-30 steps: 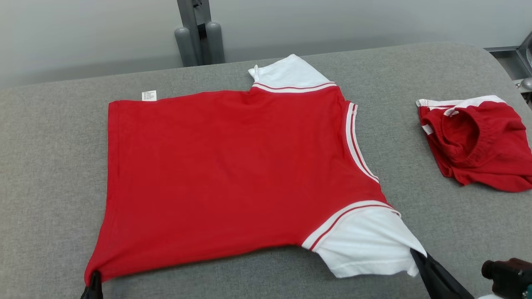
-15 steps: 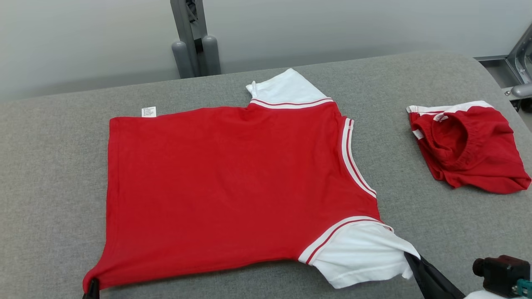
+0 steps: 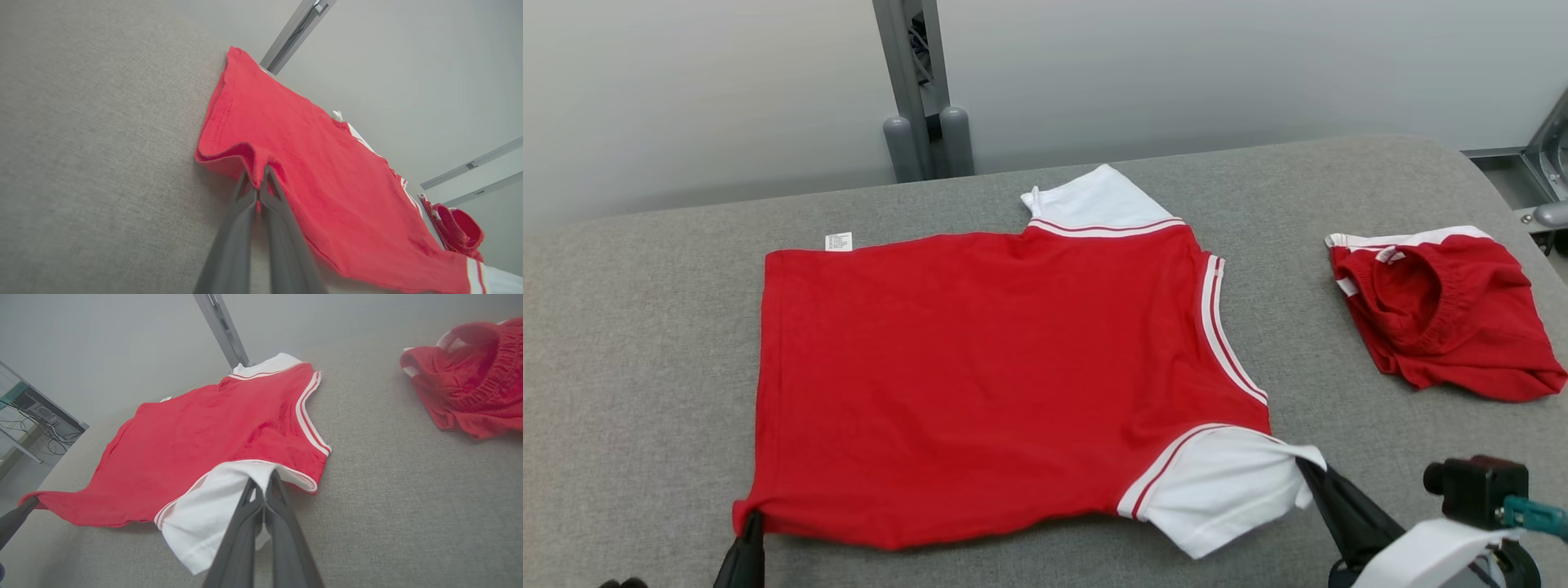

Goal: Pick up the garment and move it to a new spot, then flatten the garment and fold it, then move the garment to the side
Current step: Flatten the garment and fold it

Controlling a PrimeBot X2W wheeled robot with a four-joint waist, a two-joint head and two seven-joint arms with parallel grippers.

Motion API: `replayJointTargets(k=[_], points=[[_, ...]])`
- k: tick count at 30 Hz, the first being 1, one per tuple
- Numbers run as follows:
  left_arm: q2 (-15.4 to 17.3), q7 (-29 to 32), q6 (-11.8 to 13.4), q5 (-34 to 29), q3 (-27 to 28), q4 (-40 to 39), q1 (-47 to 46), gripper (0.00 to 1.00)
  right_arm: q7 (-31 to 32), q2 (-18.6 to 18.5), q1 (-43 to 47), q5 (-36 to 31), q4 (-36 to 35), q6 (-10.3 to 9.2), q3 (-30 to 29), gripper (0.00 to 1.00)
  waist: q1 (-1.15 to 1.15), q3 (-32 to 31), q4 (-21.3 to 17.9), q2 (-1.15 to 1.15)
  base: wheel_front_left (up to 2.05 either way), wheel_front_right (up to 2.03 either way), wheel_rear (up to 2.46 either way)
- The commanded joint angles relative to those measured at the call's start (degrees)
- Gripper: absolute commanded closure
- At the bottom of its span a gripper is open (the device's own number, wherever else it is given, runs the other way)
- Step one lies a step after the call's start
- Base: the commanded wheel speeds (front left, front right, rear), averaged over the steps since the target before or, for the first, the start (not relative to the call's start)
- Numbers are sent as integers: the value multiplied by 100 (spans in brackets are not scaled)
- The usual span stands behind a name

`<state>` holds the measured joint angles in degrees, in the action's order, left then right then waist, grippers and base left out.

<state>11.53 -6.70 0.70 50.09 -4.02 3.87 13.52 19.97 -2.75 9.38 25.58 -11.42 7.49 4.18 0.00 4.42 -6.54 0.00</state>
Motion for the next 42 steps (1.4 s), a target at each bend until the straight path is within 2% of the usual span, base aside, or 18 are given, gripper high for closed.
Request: replayJointTargets(k=[1, 8, 16, 30, 39, 41, 42], points=[[3, 74, 38, 56, -12, 22, -175, 100, -39, -31, -169, 2, 84, 0, -52, 100, 0, -5, 21, 0, 0, 0, 0], [-81, 589, 309, 214, -144, -130, -681, 100, 0, -31, -957, -29, 714, 0, -103, 100, 0, 31, 89, 0, 0, 0, 0], [-231, 868, 881, 311, -29, 117, -1378, 100, 9, -33, -2085, -124, 1982, 0, 54, 100, 0, 149, 107, 0, 0, 0, 0], [-175, 1046, 1096, 86, -212, 1545, -2588, 100, -490, -33, -4029, -54, 4658, 0, 374, 100, 0, 525, 144, 0, 0, 0, 0], [-233, 959, 1031, 63, -281, 1859, -2834, 100, -962, -33, -4814, 331, 5822, 0, 884, 100, 0, 590, 226, 0, 0, 0, 0], [-234, 931, 1058, 39, -292, 1920, -2896, 100, -1113, -36, -4972, 410, 6056, 0, 962, 68, 0, 591, 239, 0, 0, 0, 0], [-239, 919, 1065, 27, -297, 1961, -2924, 87, -1200, -34, -5048, 471, 6159, 0, 1011, 53, 0, 592, 244, 0, 0, 0, 0]])
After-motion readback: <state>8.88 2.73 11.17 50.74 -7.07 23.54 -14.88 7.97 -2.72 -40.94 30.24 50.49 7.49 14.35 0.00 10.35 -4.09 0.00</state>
